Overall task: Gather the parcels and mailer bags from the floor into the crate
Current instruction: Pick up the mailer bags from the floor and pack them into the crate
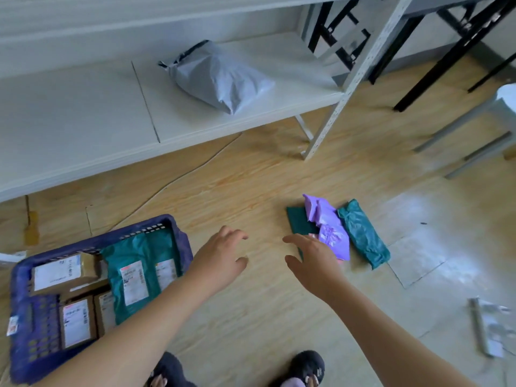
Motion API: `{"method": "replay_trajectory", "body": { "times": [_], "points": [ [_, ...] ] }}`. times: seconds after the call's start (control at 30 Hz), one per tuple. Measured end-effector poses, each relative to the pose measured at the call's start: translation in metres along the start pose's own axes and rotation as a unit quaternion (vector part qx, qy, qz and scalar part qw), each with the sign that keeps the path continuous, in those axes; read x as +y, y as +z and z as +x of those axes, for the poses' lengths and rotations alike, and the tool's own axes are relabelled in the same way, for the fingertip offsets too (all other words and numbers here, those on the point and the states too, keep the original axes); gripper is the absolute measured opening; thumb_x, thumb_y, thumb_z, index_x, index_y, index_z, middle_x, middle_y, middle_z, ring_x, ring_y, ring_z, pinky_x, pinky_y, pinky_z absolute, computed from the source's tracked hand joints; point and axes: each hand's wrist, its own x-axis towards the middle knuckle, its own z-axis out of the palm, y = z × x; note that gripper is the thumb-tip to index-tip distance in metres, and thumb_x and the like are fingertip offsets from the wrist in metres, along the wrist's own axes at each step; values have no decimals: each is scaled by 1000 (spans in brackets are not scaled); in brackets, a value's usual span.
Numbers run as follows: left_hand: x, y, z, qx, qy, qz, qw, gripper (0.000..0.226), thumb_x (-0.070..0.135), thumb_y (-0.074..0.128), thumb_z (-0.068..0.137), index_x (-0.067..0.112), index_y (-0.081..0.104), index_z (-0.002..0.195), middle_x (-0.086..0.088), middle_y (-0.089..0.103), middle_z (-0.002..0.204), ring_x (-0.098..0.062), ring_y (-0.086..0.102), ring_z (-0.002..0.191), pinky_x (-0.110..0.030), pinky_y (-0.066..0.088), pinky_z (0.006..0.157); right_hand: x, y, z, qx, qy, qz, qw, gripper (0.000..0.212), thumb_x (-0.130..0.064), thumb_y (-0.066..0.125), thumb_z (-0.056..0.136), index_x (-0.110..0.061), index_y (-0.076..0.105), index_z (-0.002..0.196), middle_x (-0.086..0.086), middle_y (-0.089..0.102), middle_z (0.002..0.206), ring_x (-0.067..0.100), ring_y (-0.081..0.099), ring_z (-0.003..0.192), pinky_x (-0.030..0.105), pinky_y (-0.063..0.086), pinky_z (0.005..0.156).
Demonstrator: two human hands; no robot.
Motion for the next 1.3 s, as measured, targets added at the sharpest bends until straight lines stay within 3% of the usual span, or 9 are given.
{"method": "replay_trajectory", "body": {
  "times": [0.17, 0.37, 0.53, 1.0, 1.3],
  "points": [
    [66, 48, 26, -11, 4, 5, 1000, 44, 30, 52, 92, 27, 40, 135, 6, 36, 137, -13, 43, 123, -27, 41, 91, 79, -32, -12, 10, 13, 22, 1000, 40, -20, 53, 91, -25, 52, 130, -4, 51, 136, 17, 42, 130, 23, 35, 95],
    [166, 91, 64, -16, 15, 11, 1000, 46, 26, 53, 92, 26, 40, 136, 5, 37, 137, -13, 43, 125, -24, 38, 91, 187, -84, -20, 17, 49, 11, 999, 40, -20, 51, 91, -25, 52, 130, -1, 56, 130, 19, 49, 120, 26, 38, 95],
    [222, 113, 102, -11, 36, -1, 999, 49, 22, 56, 88, 24, 42, 135, 4, 40, 135, -13, 43, 123, -22, 36, 90, 249, -112, -7, 25, 76, 10, 997, 42, -18, 52, 88, -27, 52, 130, -3, 56, 128, 17, 50, 118, 21, 37, 88],
    [280, 143, 281, -58, 18, 4, 998, 52, 25, 57, 88, 24, 40, 137, 1, 39, 136, -18, 46, 123, -29, 41, 94, 354, -171, 126, -30, 134, 3, 991, 46, -19, 50, 90, -27, 46, 134, 0, 52, 133, 19, 49, 122, 25, 37, 97],
    [301, 211, 383, -110, -2, 3, 994, 53, 23, 58, 88, 22, 40, 137, -3, 40, 136, -24, 47, 121, -30, 40, 95, 437, -142, 202, -87, 171, 38, 981, 50, -17, 47, 90, -27, 39, 139, 1, 47, 136, 20, 47, 124, 28, 40, 97]
  ]
}}
